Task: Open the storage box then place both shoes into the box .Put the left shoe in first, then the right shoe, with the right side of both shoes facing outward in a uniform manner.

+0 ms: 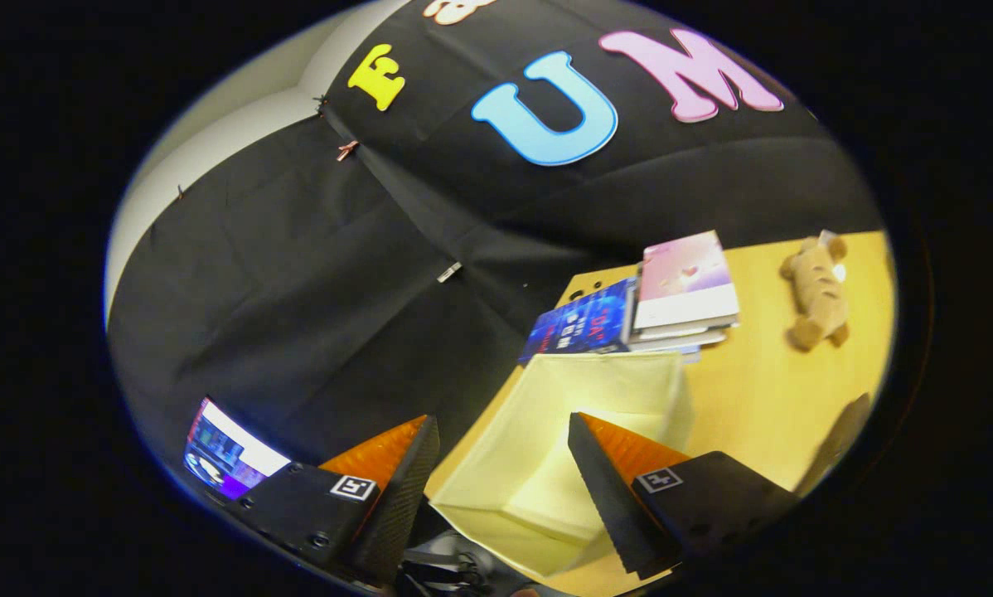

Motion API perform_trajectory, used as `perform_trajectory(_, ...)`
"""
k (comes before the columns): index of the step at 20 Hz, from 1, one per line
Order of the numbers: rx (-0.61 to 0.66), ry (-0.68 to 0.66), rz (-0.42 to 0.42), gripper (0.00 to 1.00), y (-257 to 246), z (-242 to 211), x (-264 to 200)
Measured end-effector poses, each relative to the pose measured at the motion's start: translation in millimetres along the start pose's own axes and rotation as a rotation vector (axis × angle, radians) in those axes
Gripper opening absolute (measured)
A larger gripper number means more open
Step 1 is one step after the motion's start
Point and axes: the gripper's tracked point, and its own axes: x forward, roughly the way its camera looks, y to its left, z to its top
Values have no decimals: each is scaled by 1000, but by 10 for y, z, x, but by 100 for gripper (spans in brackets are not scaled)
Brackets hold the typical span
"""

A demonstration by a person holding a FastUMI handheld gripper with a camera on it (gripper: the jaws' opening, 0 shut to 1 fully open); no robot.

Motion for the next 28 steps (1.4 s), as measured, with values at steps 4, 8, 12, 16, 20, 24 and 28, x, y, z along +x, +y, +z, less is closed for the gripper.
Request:
perform_trajectory(4,-113,-69,-182,97,-661,123,-756)
perform_trajectory(8,-79,-58,-415,97,-1528,-25,-1396)
perform_trajectory(12,-111,41,-641,97,-2352,-478,-1835)
perform_trajectory(16,-129,151,-761,94,-2851,-886,-1911)
perform_trajectory(20,-124,219,-816,82,-3236,-1181,-1790)
perform_trajectory(24,-96,248,-836,75,-3528,-1305,-1576)
perform_trajectory(28,-87,259,-872,56,-3740,-1319,-1428)
